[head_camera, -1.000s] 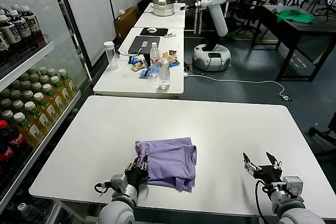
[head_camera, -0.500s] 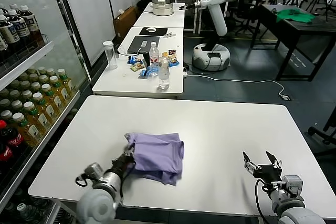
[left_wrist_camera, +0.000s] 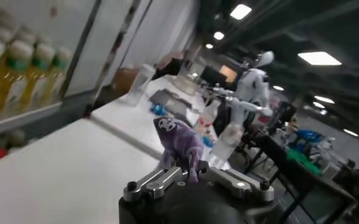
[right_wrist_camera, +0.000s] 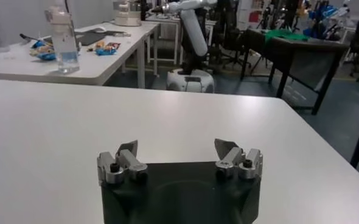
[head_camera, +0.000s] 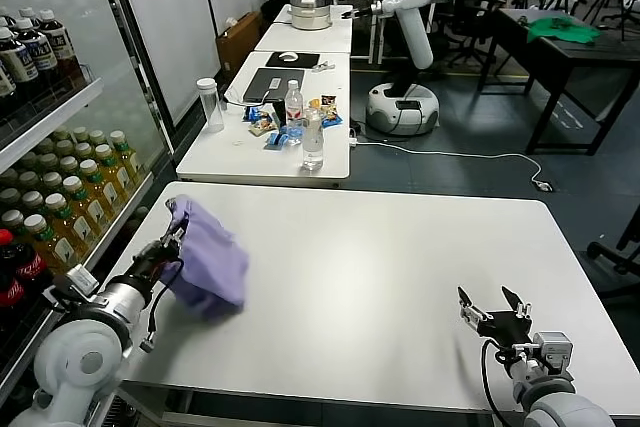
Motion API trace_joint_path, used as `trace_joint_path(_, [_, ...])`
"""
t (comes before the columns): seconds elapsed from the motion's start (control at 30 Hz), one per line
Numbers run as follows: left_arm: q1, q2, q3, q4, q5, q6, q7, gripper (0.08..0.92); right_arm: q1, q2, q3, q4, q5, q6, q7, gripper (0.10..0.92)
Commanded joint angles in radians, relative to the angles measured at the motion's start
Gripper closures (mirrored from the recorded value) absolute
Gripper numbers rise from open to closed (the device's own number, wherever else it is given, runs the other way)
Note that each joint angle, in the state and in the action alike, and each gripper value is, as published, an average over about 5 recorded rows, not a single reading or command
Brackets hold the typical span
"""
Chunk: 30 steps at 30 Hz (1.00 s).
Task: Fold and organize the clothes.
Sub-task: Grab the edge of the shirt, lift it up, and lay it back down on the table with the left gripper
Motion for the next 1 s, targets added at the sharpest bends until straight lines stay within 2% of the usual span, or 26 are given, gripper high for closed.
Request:
trace_joint_path(0.03, [-0.03,-0.003,0.316,-0.066,0.518,0.031,0.039,0.875,0.002,0.012,-0.002,0.002,-0.004,0.002,-0.001,0.203])
trace_joint_path(0.2, [-0.088,-0.137,0.582,0.118,0.934,0.033,0.064,0.875,0.007,0.024,-0.004,0.004,-0.01,0.003,-0.001,0.203])
trace_joint_path(0.33, [-0.143,-0.219,0.683,0.147,1.031,0.065,0.044,0.875,0.006,0.026,-0.003,0.007,-0.011,0.002,-0.001,0.203])
trace_joint_path(0.47, [-0.182,-0.253,0.739,0.163,1.058,0.112,0.02,0.875,0.004,0.025,0.0,0.006,-0.011,0.003,-0.002,0.203])
trace_joint_path(0.63, [-0.174,-0.282,0.777,0.199,1.109,0.128,0.0,0.869,0.009,0.023,0.0,0.006,-0.011,0.003,-0.003,0.203])
trace_joint_path(0.77, [-0.132,-0.299,0.774,0.153,1.075,0.084,0.015,0.793,0.016,0.02,-0.003,0.006,-0.011,0.003,-0.004,0.203])
trace_joint_path(1.0, [0.015,-0.294,0.72,0.002,1.004,0.009,0.031,0.586,0.035,0.017,-0.021,0.015,-0.01,0.003,-0.006,0.203])
